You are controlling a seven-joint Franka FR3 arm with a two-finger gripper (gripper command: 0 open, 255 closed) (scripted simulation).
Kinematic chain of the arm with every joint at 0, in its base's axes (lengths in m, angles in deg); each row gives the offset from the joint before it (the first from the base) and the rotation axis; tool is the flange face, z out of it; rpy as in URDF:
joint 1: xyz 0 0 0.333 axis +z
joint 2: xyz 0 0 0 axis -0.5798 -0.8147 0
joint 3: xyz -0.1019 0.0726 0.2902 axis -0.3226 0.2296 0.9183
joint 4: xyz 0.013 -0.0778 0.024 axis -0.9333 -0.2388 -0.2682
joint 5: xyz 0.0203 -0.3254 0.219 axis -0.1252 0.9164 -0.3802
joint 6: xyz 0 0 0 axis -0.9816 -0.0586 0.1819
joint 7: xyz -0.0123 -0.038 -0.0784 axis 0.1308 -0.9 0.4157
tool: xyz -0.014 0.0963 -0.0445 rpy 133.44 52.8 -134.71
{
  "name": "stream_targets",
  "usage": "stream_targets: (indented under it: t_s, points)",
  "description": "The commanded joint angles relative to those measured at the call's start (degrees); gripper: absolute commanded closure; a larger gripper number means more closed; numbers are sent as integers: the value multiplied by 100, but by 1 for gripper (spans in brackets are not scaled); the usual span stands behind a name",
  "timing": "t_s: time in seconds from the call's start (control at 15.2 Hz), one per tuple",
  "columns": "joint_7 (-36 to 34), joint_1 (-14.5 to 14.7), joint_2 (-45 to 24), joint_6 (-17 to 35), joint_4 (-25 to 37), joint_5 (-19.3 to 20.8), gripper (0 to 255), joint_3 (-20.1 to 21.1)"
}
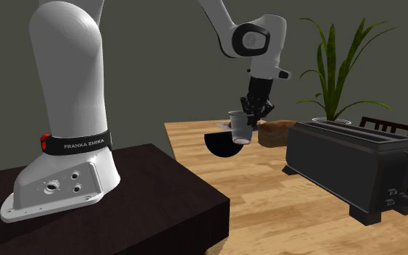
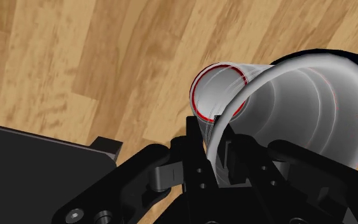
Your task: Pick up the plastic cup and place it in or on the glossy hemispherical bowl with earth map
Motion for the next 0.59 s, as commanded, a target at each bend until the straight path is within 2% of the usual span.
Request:
stream_targets:
  t_s: [0.0,0.53]
  points:
    - [-80,15,122,-141,31,81,255,-24]
    - [-331,43,554,-668,166,346,255,-87]
